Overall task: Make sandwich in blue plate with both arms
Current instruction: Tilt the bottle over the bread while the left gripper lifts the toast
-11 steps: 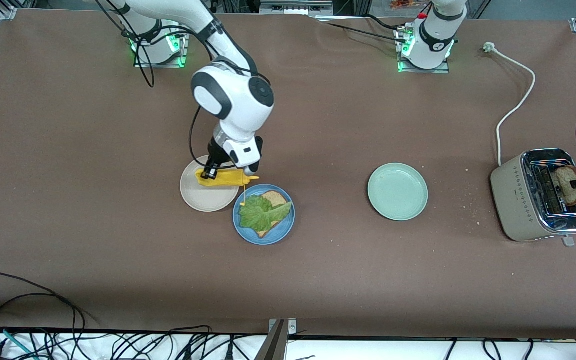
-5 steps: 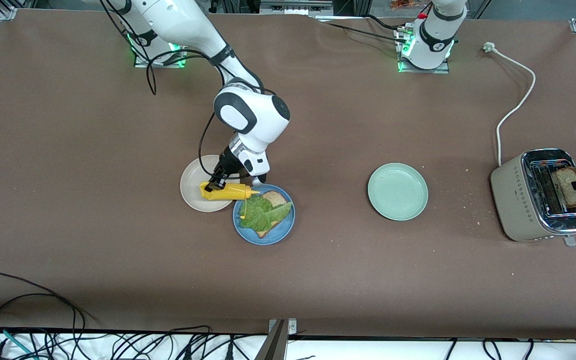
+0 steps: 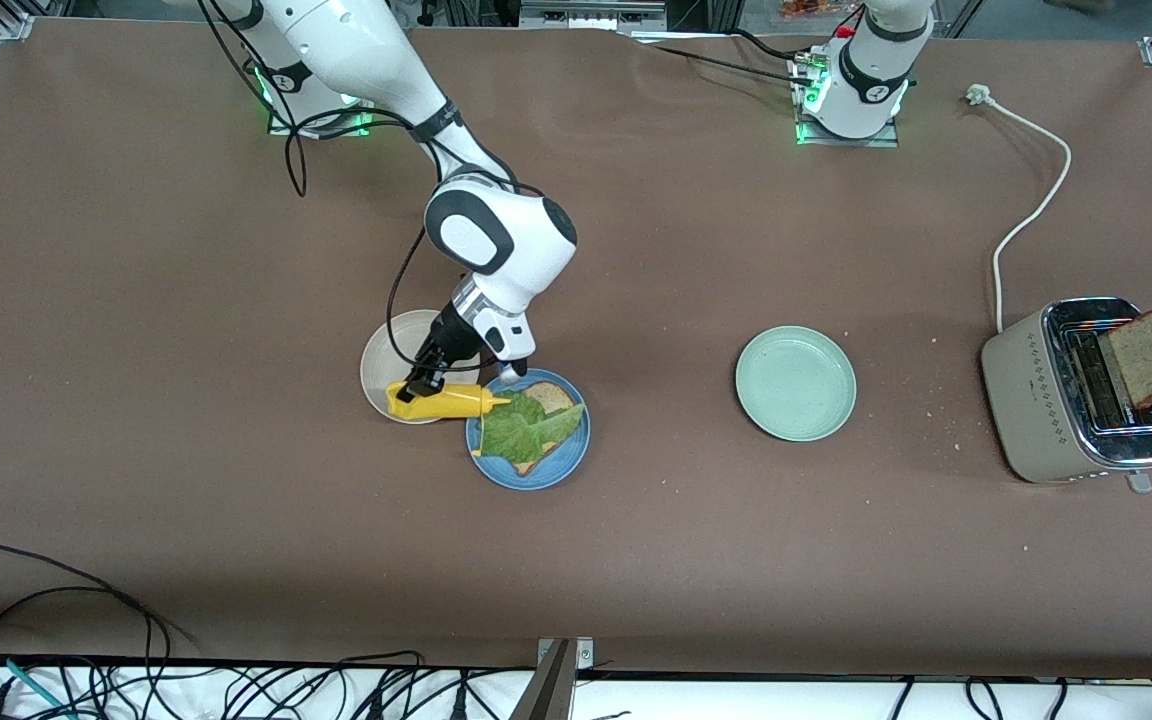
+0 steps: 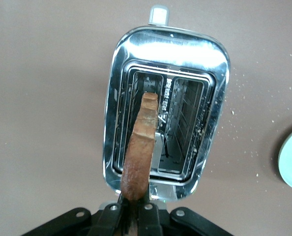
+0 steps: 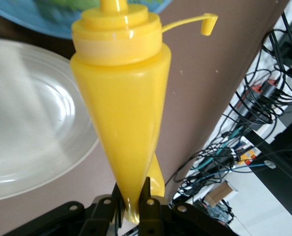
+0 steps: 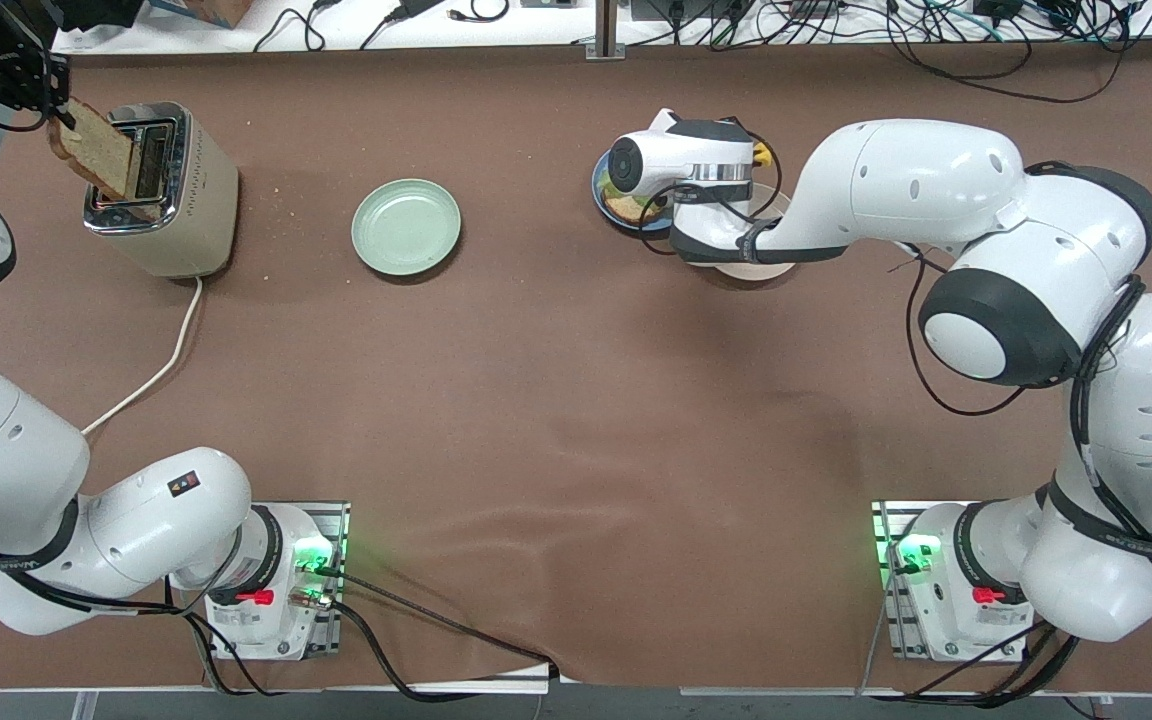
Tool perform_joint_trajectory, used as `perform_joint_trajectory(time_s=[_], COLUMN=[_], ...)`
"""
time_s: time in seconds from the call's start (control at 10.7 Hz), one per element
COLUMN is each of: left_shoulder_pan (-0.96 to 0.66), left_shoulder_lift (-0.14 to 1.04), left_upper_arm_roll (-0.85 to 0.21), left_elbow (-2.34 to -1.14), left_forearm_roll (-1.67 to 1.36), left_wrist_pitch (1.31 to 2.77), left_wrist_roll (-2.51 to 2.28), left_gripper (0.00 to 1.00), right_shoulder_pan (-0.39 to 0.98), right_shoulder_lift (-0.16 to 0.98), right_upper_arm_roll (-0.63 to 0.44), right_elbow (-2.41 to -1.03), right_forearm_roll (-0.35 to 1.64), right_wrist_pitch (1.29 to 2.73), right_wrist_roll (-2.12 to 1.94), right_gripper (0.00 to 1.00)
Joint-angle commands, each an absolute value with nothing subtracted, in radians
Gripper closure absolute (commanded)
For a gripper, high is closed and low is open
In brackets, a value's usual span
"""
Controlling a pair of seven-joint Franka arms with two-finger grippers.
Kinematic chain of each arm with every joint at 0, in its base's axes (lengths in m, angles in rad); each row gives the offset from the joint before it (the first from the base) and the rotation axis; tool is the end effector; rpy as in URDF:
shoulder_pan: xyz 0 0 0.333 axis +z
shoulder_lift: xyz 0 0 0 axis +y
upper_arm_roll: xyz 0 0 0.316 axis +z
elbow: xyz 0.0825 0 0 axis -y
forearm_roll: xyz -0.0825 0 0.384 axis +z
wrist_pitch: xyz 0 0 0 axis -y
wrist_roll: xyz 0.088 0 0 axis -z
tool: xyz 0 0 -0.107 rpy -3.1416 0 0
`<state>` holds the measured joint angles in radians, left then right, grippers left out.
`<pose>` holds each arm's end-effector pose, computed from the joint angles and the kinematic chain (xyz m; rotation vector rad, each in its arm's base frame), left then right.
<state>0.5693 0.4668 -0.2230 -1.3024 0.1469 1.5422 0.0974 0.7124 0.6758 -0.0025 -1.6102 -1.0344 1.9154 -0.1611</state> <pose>0.6135 0.2690 0.4648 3.0945 0.3880 -0.3456 0.5494 0.3919 0.2331 1.6499 1.4481 -0.0948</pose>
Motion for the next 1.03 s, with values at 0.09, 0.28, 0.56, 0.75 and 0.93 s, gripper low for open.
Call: perform_joint_trajectory(time_s=[0.09, 0.28, 0.56, 0.75, 0.93], left_shoulder_pan=[0.572, 0.571, 0.572, 0.580, 0.580], left_shoulder_lift=[0.361, 0.331, 0.319, 0.316, 0.318], left_upper_arm_roll=[-0.229, -0.242, -0.250, -0.250, -0.250], left_elbow=[-1.313, -1.312, -1.319, -1.322, -1.324], left_forearm_roll=[0.158, 0.156, 0.132, 0.095, 0.095], left_wrist_pitch=[1.451, 1.414, 1.393, 1.391, 1.391], left_wrist_roll=[0.163, 0.161, 0.163, 0.161, 0.161], left_gripper=[1.00, 1.00, 1.00, 1.00, 1.00], right_shoulder_pan=[0.724, 0.716, 0.716, 0.719, 0.718], right_shoulder_lift=[0.689, 0.690, 0.715, 0.726, 0.724], right_upper_arm_roll=[-0.061, -0.075, -0.089, -0.089, -0.089], right_elbow=[-1.586, -1.588, -1.591, -1.594, -1.594], right_forearm_roll=[-1.103, -1.121, -1.120, -1.121, -1.120], right_wrist_pitch=[1.911, 1.940, 1.967, 1.974, 1.977], right_wrist_roll=[-0.156, -0.150, -0.149, -0.112, -0.112], right_gripper=[1.00, 1.00, 1.00, 1.00, 1.00])
